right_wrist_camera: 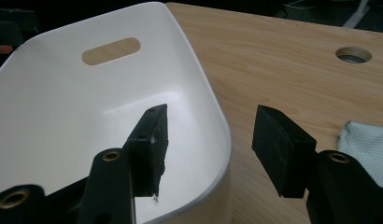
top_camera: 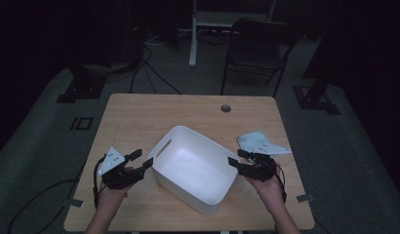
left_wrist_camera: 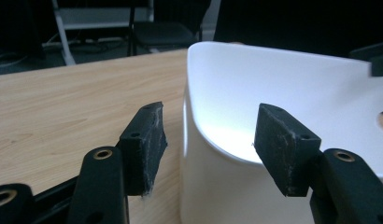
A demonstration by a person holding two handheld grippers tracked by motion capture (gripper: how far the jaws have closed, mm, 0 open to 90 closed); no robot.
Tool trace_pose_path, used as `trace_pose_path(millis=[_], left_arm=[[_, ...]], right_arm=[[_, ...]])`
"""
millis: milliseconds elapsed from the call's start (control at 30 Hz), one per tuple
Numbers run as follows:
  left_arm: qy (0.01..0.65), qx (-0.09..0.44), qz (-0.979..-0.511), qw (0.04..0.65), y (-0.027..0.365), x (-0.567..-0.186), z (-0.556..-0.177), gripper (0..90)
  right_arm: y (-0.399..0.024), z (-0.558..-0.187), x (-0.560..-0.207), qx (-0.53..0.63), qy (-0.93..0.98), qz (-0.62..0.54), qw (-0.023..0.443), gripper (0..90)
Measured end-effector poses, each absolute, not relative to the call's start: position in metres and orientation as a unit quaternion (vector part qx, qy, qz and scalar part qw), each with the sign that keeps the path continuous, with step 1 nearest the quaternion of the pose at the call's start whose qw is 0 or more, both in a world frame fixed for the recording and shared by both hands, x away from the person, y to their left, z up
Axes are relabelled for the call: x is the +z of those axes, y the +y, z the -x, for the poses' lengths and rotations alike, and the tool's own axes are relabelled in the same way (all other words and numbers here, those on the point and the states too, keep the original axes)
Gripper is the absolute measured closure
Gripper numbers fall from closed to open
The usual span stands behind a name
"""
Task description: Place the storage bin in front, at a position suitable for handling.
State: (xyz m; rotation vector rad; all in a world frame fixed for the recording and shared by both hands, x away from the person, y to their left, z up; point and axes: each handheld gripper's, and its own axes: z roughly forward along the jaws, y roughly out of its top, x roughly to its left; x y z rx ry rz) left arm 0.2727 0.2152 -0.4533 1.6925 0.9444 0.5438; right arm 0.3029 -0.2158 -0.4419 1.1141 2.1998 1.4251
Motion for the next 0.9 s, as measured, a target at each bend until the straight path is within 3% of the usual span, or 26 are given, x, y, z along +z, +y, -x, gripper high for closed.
trace_pose_path(millis=[33, 100, 133, 267, 500, 633, 900], left_arm=[[0.396, 0.228, -0.71, 0.535, 0.215, -0.453, -0.273, 48.5], [0.393, 0.229, -0.721, 0.523, 0.212, -0.454, -0.279, 50.1], [0.398, 0.217, -0.718, 0.528, 0.211, -0.453, -0.284, 56.6], [0.403, 0.22, -0.721, 0.519, 0.207, -0.451, -0.29, 61.7], [0.408, 0.21, -0.73, 0.506, 0.204, -0.453, -0.294, 76.6], [0.407, 0.214, -0.733, 0.501, 0.201, -0.453, -0.293, 79.0], [0.418, 0.218, -0.727, 0.499, 0.2, -0.453, -0.289, 79.2]], right_arm=[[-0.216, -0.303, -0.442, 0.495, 0.764, -0.387, 0.146, 45.1], [-0.218, -0.302, -0.441, 0.495, 0.758, -0.393, 0.162, 47.8], [-0.219, -0.301, -0.44, 0.497, 0.757, -0.391, 0.167, 52.8], [-0.221, -0.3, -0.438, 0.497, 0.757, -0.392, 0.165, 65.5], [-0.22, -0.304, -0.444, 0.483, 0.76, -0.404, 0.16, 74.8], [-0.215, -0.303, -0.442, 0.478, 0.766, -0.396, 0.164, 84.8], [-0.213, -0.312, -0.443, 0.483, 0.76, -0.403, 0.16, 85.2]])
